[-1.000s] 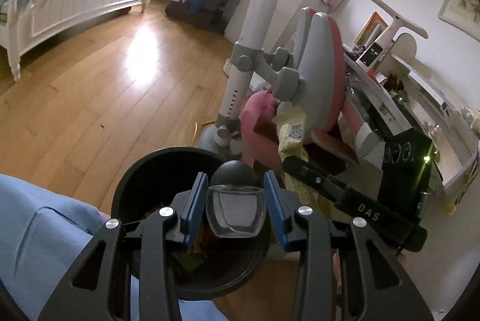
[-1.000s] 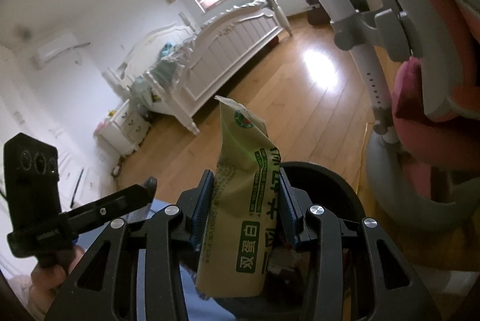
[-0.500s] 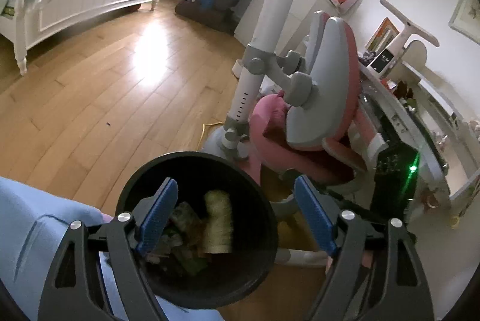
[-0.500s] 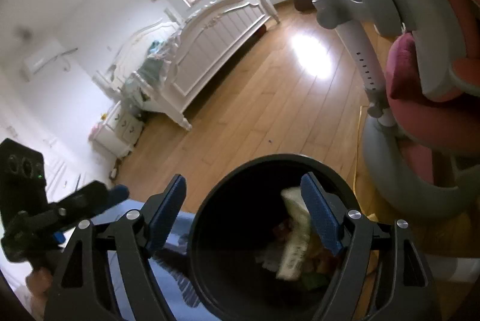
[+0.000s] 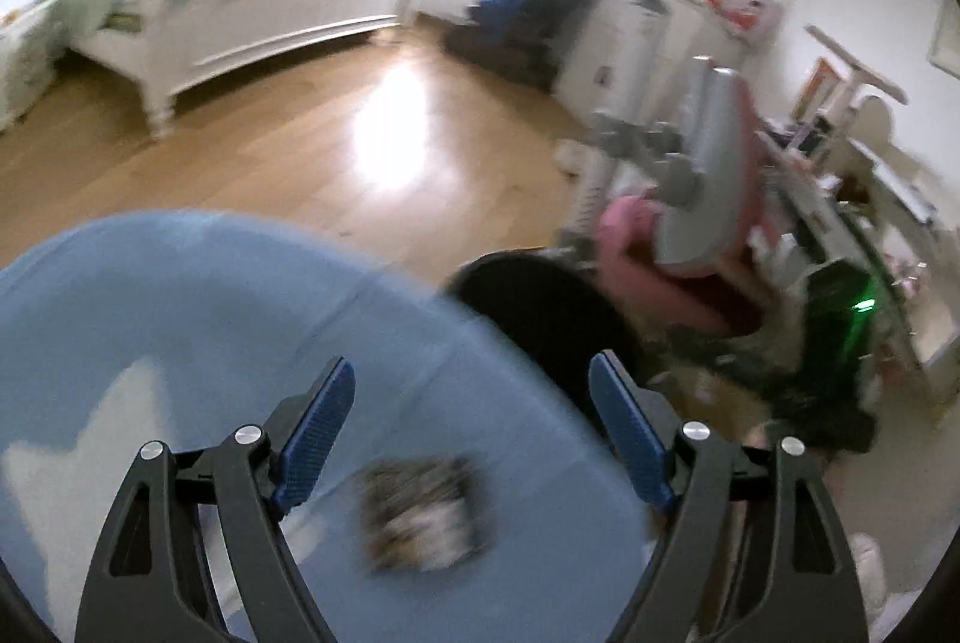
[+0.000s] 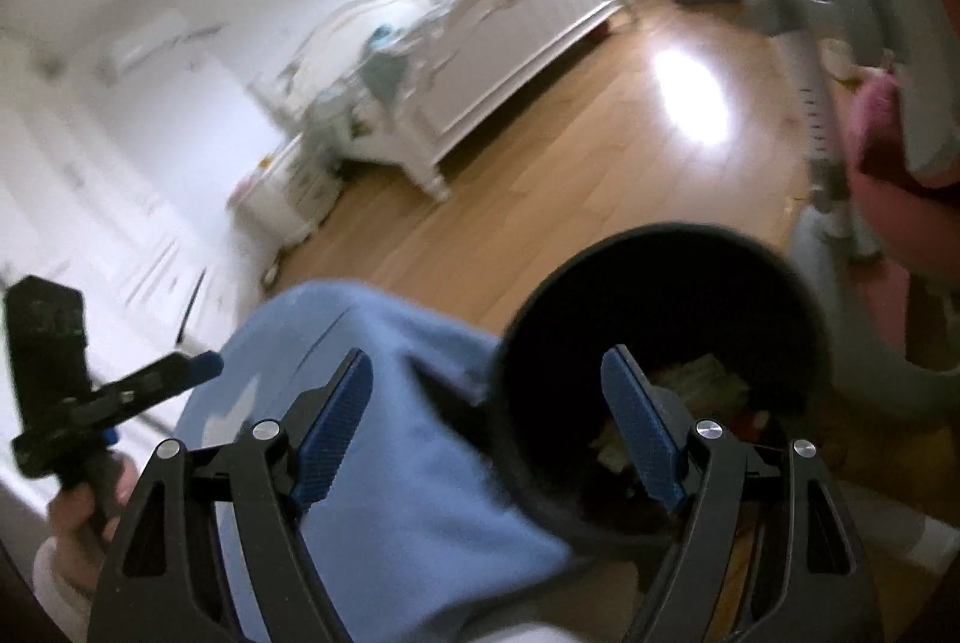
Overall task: Collect trash
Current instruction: 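Grasp the blue tube with the left tool while the right grasps the black battery card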
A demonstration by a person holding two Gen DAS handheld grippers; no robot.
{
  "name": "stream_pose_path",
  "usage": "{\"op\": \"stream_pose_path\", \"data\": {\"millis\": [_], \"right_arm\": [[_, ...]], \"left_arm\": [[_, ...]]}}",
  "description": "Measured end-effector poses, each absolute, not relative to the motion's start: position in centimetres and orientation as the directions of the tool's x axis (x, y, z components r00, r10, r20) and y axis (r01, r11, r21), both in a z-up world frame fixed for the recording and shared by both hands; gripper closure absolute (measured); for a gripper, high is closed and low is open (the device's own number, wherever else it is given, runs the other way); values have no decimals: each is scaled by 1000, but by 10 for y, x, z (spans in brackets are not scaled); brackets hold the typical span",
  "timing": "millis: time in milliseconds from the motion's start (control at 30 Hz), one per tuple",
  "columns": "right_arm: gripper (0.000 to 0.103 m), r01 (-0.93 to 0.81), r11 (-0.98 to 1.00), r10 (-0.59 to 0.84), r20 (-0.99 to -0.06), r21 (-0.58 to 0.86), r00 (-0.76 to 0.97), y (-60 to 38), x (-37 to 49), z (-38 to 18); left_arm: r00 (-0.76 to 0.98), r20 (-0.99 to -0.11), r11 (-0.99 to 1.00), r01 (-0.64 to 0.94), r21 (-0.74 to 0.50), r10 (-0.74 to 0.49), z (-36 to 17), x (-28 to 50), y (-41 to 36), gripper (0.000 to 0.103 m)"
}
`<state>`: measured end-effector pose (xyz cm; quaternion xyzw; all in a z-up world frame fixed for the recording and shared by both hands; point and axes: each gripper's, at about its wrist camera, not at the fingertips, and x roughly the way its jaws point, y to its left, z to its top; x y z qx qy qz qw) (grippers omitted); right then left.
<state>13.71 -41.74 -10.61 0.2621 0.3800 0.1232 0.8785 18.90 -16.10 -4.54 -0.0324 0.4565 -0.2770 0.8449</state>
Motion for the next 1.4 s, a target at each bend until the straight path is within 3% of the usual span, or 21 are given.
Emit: {"op": "stream_pose_path", "data": {"millis": [267,500,600,633,733,833,1033,1067,1100,1200,1233,1400], "right_arm": [[25,-324,873,487,-663,364,568,-295,132,-86],[25,-556,823,413,-794,115,447,-224,155,-103],[25,-597,802,340,-845,30,414,-213,171,-114],[25,-607,794,342,-844,23,414,-212,173,-115],[25,-626,780,332,-861,20,386,-205,178,-114],[25,-663,748,354,-867,37,351,-198,172,-115],[21,-657,752,373,-853,48,365,-197,160,-120],[24,-650,758,376,-851,56,365,-198,160,-121],[33,-644,760,393,-849,82,355,-199,159,-121],[34,-594,799,378,-845,92,377,-204,154,-119],[34,-557,817,410,-829,149,381,-209,154,-116],[34,-436,801,589,-675,411,445,-244,140,-97]], "left_arm": [[450,-838,900,423,-104,-308,-89,173,-82,24],[469,-834,883,467,-46,-292,-108,180,-71,44],[495,-824,881,473,-10,-275,-108,182,-72,56],[495,-820,882,470,-24,-286,-107,184,-71,68],[490,-815,898,431,-81,-309,-106,192,-59,85],[477,-808,898,418,-136,-345,-105,195,-51,84],[481,-813,897,430,-108,-328,-105,194,-58,82],[481,-814,897,430,-105,-326,-105,194,-57,82],[482,-814,897,430,-102,-323,-106,194,-59,82],[487,-814,898,431,-92,-317,-106,193,-60,86],[494,-812,900,428,-85,-311,-105,191,-61,90],[519,-784,898,425,-111,-342,-86,171,-68,91]]}}
